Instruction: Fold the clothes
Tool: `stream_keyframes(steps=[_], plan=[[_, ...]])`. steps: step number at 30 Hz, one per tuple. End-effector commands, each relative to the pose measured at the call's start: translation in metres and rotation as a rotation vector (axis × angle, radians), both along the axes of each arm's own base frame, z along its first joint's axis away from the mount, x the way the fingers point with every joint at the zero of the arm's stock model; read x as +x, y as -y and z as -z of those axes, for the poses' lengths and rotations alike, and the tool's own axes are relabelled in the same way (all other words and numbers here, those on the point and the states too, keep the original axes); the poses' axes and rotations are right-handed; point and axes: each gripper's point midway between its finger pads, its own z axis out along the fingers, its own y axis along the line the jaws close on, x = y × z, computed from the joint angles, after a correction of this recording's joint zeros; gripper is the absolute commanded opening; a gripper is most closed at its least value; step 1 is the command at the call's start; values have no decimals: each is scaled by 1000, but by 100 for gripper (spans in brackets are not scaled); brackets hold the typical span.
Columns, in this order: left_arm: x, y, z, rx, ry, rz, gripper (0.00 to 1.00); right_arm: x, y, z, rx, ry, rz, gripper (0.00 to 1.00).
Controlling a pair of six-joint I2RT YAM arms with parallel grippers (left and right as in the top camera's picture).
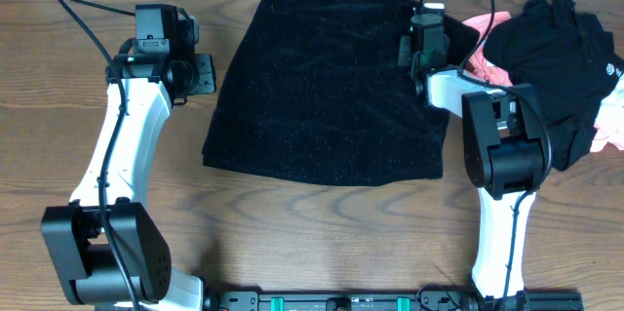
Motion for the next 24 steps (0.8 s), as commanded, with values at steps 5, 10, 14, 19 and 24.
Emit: stream_keyframes(steps=[5,10,14,19,24], plan=[[-12,0,2,8,-38,1,25,2,13,-22,-42,-86,-34,12],[-24,-1,8,17,-93,8,26,-13,-4,-98,21,-166,-115,65],[-51,-12,18,75,-209,-4,31,-69,-49,-141,230,-345,-329,99],[-77,-14,24,64,-319,-3,32,-145,-68,-166,365,-549,-424,99],[-88,-6,25,18,-360,13,32,-194,-62,-180,344,-666,-443,99]])
